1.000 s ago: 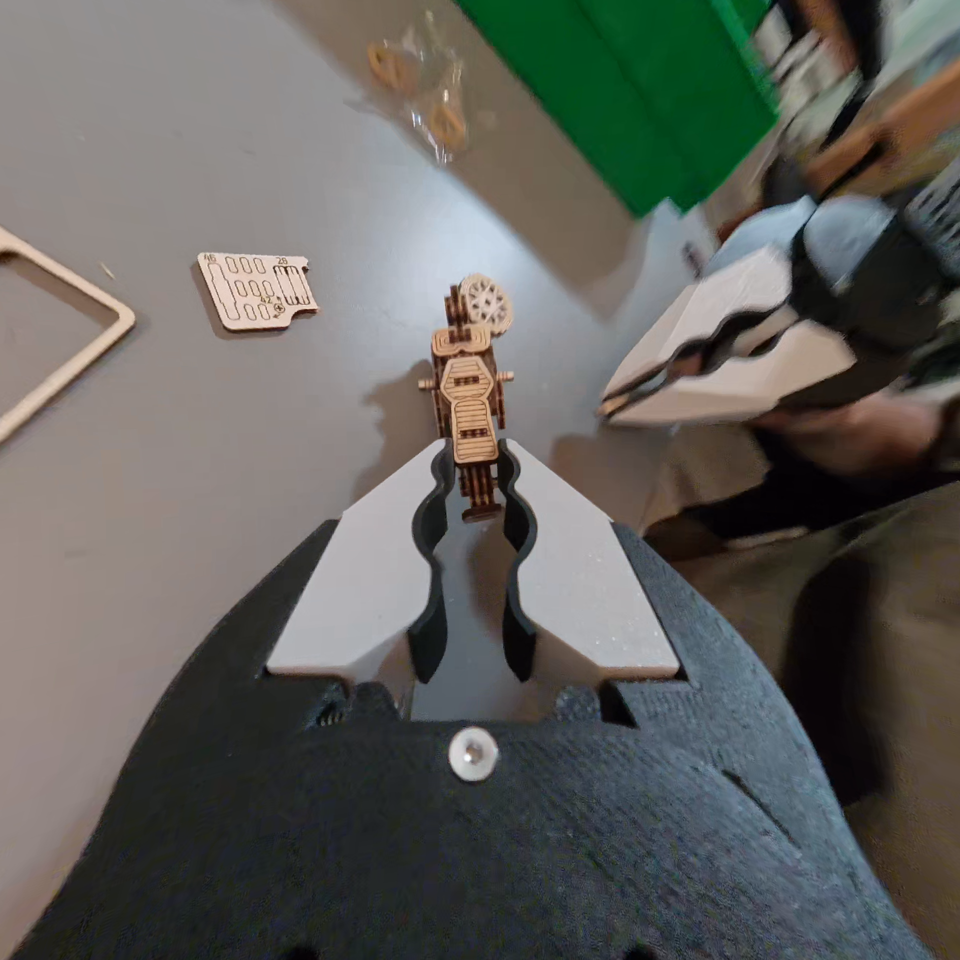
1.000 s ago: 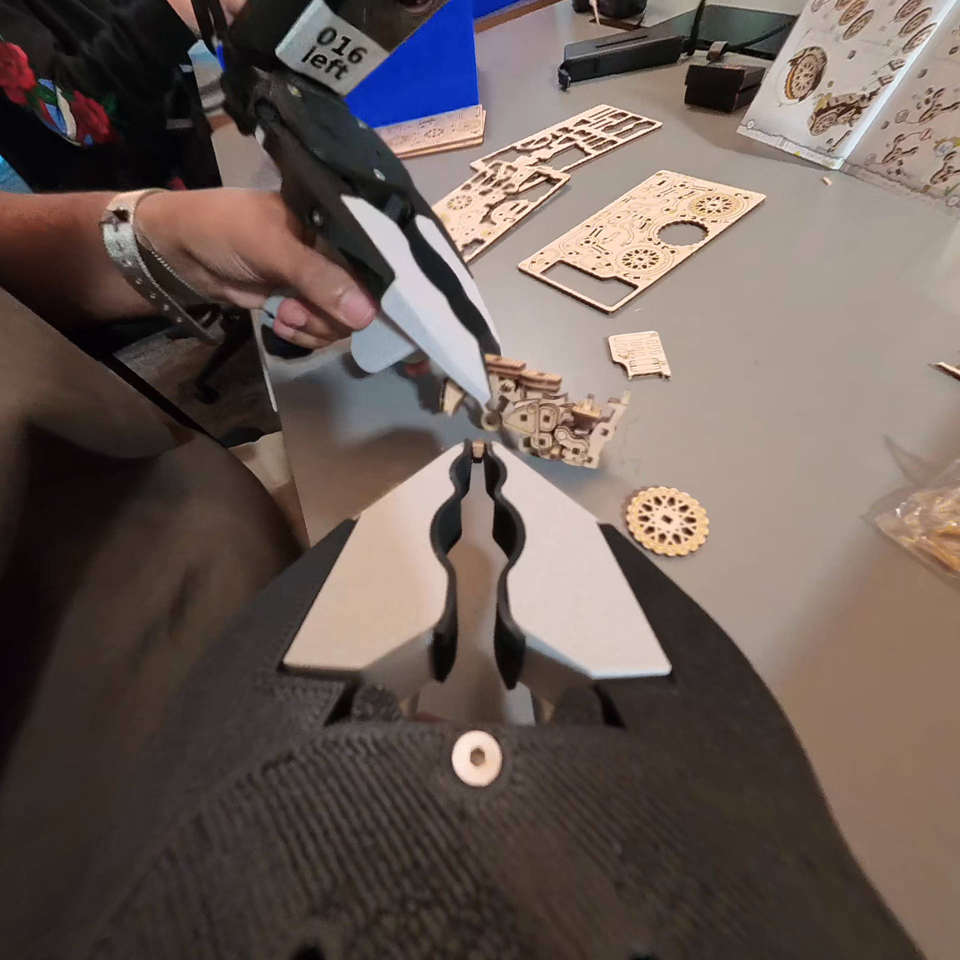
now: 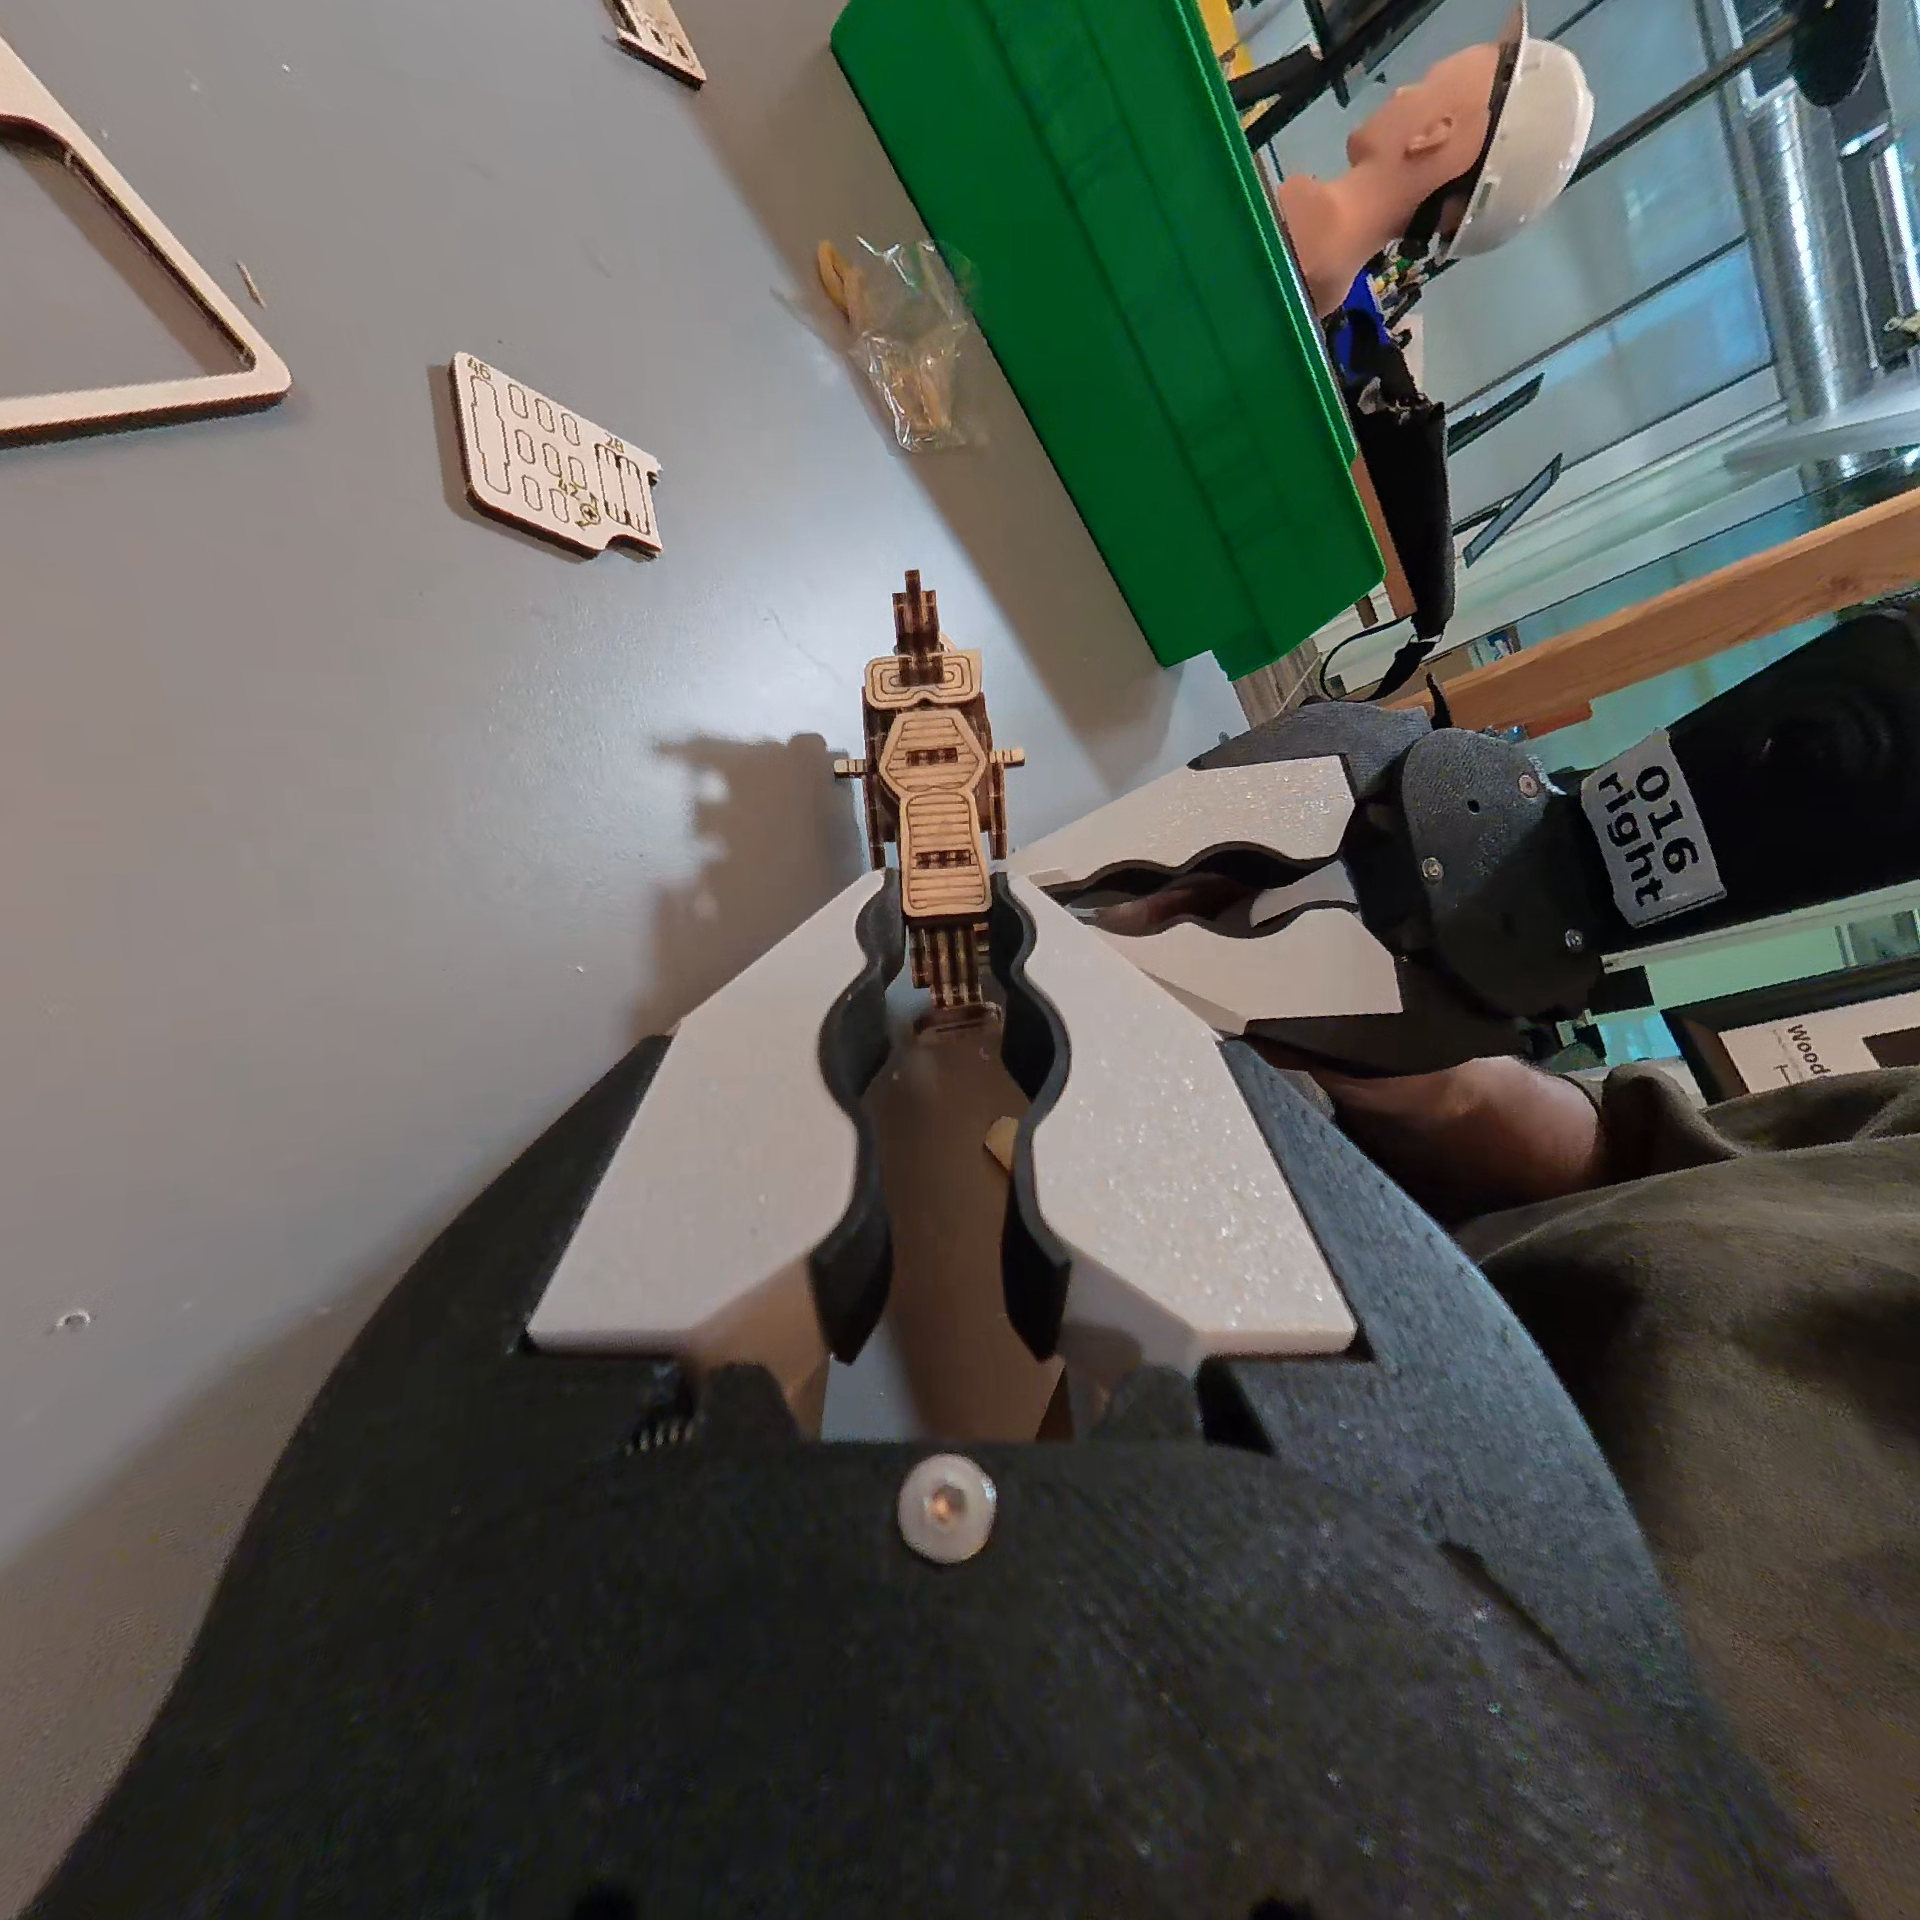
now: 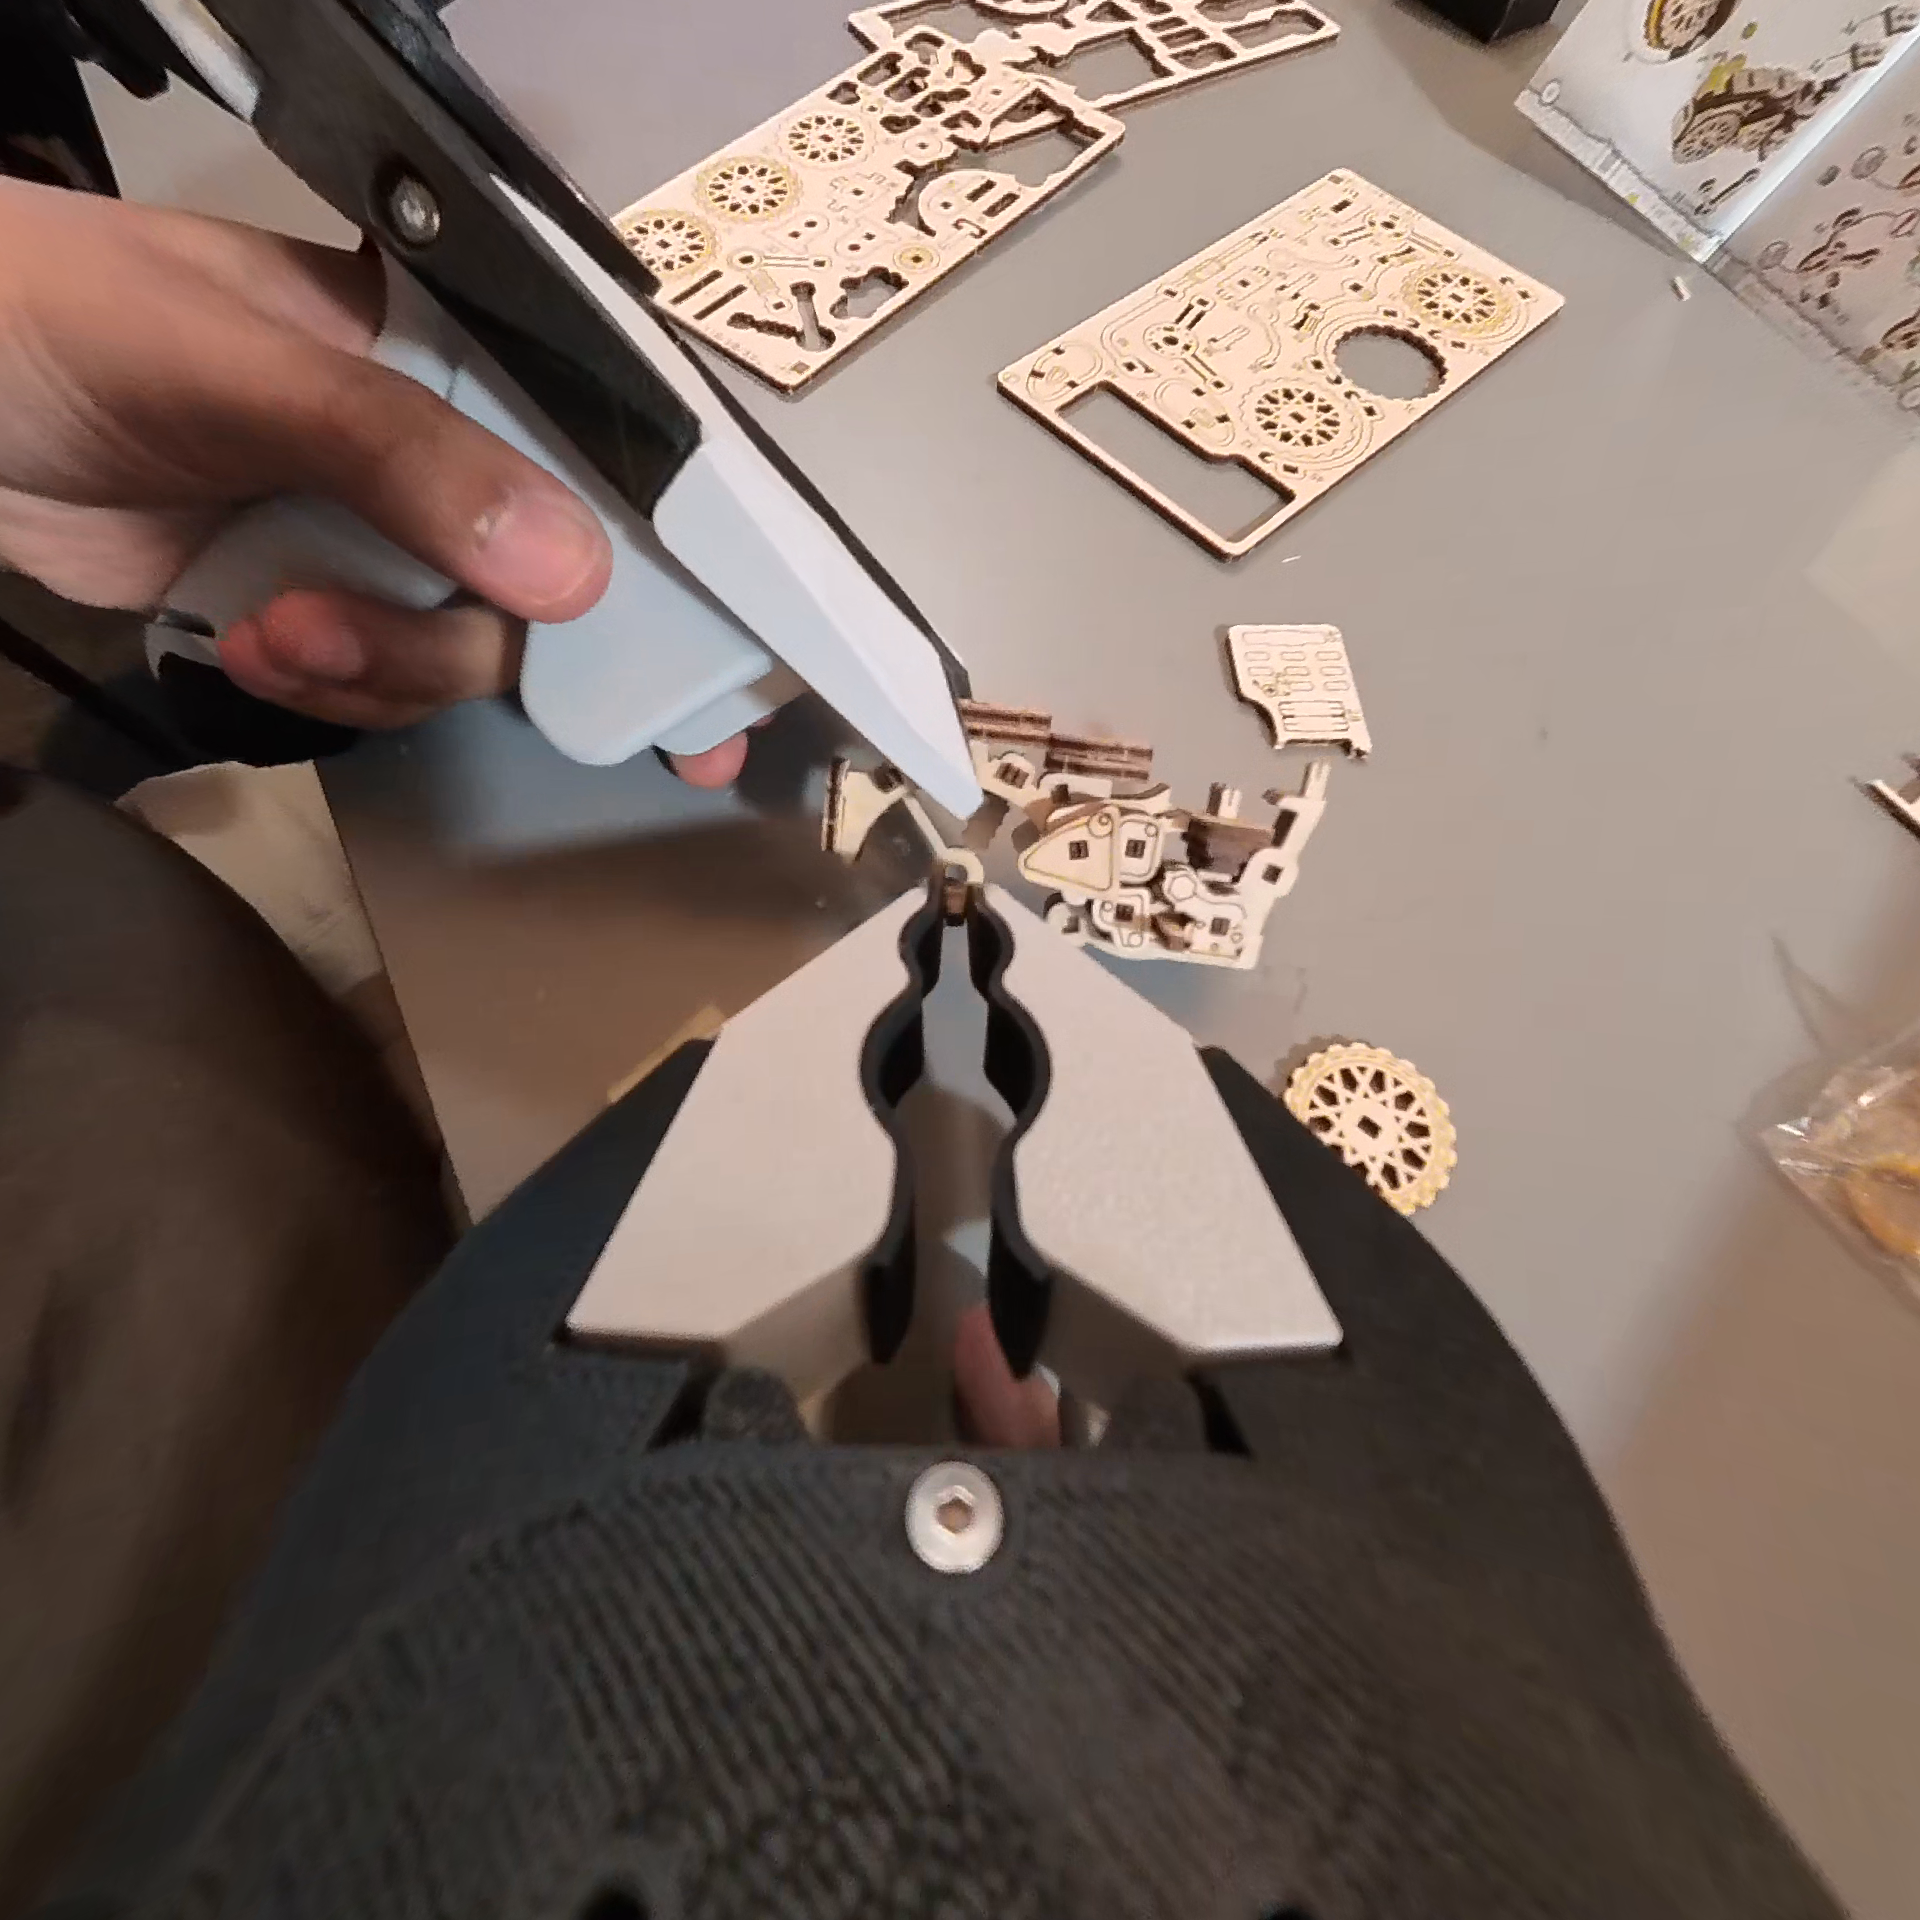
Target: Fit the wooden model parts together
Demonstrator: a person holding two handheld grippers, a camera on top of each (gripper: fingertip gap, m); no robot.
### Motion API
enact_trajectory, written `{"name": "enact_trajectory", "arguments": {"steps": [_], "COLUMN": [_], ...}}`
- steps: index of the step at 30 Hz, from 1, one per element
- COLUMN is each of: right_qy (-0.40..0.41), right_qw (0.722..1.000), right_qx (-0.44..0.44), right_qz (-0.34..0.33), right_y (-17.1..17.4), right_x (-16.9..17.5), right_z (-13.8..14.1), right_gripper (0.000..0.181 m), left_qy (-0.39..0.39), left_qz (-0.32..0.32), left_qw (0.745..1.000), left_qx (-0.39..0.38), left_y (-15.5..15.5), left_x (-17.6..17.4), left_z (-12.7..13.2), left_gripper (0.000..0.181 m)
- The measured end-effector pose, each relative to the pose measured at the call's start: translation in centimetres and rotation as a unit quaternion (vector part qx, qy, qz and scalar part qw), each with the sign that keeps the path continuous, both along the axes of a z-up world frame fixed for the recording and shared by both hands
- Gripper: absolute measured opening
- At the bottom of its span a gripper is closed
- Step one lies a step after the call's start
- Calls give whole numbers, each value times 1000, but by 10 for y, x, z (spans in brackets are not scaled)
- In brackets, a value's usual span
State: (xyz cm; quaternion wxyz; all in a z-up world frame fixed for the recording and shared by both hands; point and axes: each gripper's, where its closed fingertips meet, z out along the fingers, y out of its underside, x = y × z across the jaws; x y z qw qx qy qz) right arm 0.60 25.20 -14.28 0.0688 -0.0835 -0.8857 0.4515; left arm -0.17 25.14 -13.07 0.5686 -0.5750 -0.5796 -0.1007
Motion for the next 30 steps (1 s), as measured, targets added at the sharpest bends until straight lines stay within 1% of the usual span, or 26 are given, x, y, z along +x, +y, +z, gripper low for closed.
{"name": "enact_trajectory", "arguments": {"steps": [30], "right_qy": [-2], "right_qw": [1000], "right_qx": [21], "right_qz": [-7], "right_y": [-2], "right_x": [0], "right_z": [-7], "right_gripper": [3], "left_qy": [-1], "left_qz": [-8], "left_qw": [1000], "left_qx": [-23], "left_y": [3], "left_x": [2], "left_z": [-4], "left_gripper": [16]}}
